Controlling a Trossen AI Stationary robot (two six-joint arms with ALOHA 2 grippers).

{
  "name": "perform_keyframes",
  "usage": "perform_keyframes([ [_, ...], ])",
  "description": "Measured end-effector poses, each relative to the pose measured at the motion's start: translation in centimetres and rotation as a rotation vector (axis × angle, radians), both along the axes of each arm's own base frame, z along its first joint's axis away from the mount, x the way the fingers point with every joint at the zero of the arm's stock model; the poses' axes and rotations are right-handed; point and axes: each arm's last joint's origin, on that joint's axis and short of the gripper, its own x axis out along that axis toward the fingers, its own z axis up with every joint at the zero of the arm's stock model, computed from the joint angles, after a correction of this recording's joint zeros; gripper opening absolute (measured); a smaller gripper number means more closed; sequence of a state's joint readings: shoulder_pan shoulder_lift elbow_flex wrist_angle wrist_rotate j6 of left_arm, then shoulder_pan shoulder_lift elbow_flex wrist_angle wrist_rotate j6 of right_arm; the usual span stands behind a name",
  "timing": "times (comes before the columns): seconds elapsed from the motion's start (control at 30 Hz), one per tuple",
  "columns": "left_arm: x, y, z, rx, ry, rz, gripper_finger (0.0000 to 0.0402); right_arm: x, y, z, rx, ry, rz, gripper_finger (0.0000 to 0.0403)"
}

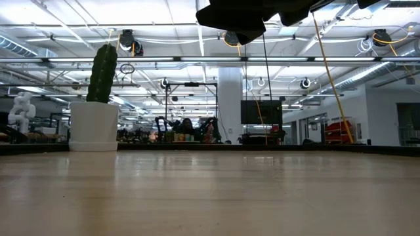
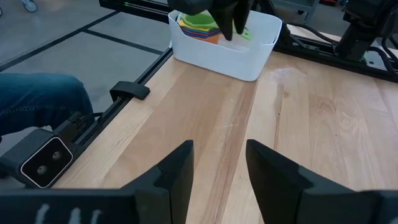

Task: Nest measuring cups in basket
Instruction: Stack the green measuring cup on top of the yellow measuring cup into the white bin

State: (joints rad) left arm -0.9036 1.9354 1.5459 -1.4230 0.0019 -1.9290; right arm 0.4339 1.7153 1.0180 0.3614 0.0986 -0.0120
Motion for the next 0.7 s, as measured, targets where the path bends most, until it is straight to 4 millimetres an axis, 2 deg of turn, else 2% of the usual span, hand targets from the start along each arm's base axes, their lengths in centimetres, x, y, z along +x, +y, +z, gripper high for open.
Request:
perform_keyframes([
  [0.4,-1.5,-1.7,-0.2,0.018,-0.103,0.118,0.0008,0.0,0.0,0.0,0.0,-0.001,0.0,0.0142],
  [0.57,-1.6,-1.3,-1.2,0.045,-0.08,0.131,0.001,0.0,0.1,0.0,0.003,-0.007,0.002,0.0142],
  [0.7,-1.9,-1.0,-2.1,0.026,0.012,0.171,0.0004,-0.1,0.3,0.0,-0.002,-0.008,0.012,0.0142],
])
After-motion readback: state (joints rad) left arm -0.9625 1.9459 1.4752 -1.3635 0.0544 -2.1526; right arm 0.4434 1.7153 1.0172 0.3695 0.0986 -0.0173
